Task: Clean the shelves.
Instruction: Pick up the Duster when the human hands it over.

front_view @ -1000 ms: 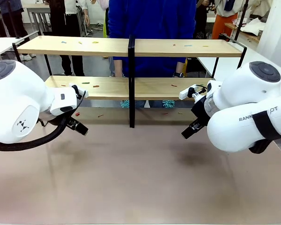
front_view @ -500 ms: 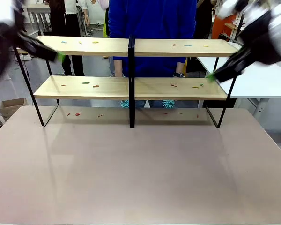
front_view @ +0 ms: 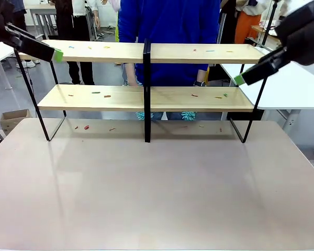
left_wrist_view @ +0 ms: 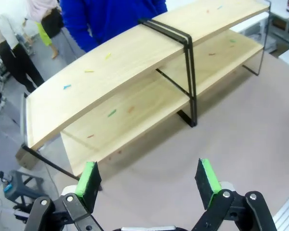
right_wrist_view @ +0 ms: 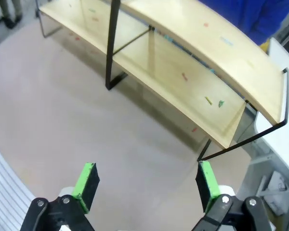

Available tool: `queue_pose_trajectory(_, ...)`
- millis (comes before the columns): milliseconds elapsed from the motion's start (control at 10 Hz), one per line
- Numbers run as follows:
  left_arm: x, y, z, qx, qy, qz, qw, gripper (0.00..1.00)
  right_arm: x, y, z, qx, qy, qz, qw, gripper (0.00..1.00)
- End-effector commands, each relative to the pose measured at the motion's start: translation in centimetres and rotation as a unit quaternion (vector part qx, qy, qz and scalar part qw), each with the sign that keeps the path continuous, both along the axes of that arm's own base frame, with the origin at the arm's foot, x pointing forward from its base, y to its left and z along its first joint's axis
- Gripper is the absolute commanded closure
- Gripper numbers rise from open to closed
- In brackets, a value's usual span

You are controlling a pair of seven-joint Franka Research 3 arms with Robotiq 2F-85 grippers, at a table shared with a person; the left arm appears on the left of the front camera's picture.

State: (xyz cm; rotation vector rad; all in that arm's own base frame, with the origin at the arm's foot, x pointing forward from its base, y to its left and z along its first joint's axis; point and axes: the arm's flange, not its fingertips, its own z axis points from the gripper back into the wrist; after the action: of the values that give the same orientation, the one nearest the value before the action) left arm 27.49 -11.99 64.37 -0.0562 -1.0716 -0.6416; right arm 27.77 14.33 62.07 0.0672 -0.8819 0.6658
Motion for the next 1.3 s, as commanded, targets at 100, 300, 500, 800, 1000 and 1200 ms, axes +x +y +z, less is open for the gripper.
queue_pose_trajectory(100,-2.8,-0.6,3.3,-0.067,0.069,0.058,0.994,0.00,-1.0,1.3,4.7,0.066,0.028,-0.135,0.988,0.00)
queue_pose_trajectory(300,-3.6,-1.3,3.9,-0.115,0.096,0.115,0.982,0.00,-2.2,1.4,5.3,0.090,0.021,-0.155,0.984,0.00)
queue_pose_trajectory(500,-4.1,-1.7,3.5,-0.116,0.117,0.143,0.976,0.00,-2.0,1.0,4.8,0.095,0.032,-0.153,0.983,0.00)
queue_pose_trajectory(800,-5.5,-2.0,3.6,-0.124,0.080,0.149,0.978,0.00,-1.9,0.8,4.6,0.094,0.030,-0.152,0.983,0.00)
queue_pose_trajectory(1000,-5.2,-2.3,3.4,-0.116,0.081,0.148,0.979,0.00,-2.0,0.6,4.5,0.095,0.029,-0.152,0.983,0.00)
queue_pose_trajectory(1200,-5.4,-2.1,4.0,-0.112,0.083,0.146,0.979,0.00,-2.1,0.4,4.5,0.096,0.028,-0.154,0.983,0.00)
